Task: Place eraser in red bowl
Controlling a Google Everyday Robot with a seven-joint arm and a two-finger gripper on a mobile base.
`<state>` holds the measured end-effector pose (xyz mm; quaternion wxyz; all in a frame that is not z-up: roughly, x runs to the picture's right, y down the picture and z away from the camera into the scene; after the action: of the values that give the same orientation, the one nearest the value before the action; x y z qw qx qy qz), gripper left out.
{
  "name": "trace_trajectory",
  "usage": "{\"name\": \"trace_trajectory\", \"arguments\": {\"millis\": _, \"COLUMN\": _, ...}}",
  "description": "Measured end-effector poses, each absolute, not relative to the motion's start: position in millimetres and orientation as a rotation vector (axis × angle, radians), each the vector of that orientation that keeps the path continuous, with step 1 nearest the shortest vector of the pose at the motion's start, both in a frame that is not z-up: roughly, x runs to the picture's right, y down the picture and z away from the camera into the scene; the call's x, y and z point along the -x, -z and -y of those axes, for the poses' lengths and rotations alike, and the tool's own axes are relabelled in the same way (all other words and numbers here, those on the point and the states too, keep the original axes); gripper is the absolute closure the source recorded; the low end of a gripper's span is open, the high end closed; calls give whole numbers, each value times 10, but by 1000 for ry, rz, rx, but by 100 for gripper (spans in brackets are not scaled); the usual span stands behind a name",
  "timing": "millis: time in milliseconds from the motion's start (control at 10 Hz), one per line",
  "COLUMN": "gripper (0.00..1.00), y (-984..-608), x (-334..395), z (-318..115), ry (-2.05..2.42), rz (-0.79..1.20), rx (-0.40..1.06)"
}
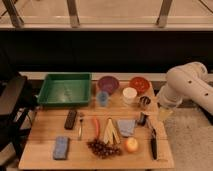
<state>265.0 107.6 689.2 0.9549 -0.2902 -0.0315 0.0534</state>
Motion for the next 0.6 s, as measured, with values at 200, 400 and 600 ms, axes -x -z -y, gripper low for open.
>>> {"name": "trace_trajectory", "arguments": {"millis": 200, "gripper": 35, "y": -6942, "x": -2406, "z": -1122, "ry": -173, "rz": 168, "rx": 611}}
{"name": "trace_trajectory", "arguments": {"millis": 400, "gripper": 35, "y": -6936, "x": -2297, "z": -1176, "ry": -338, "rz": 223, "rx": 613}}
{"name": "trace_trajectory", "arguments": {"millis": 600, "gripper": 35, "y": -6916, "x": -2263, "z": -1248, "ry": -508, "rz": 177, "rx": 614}}
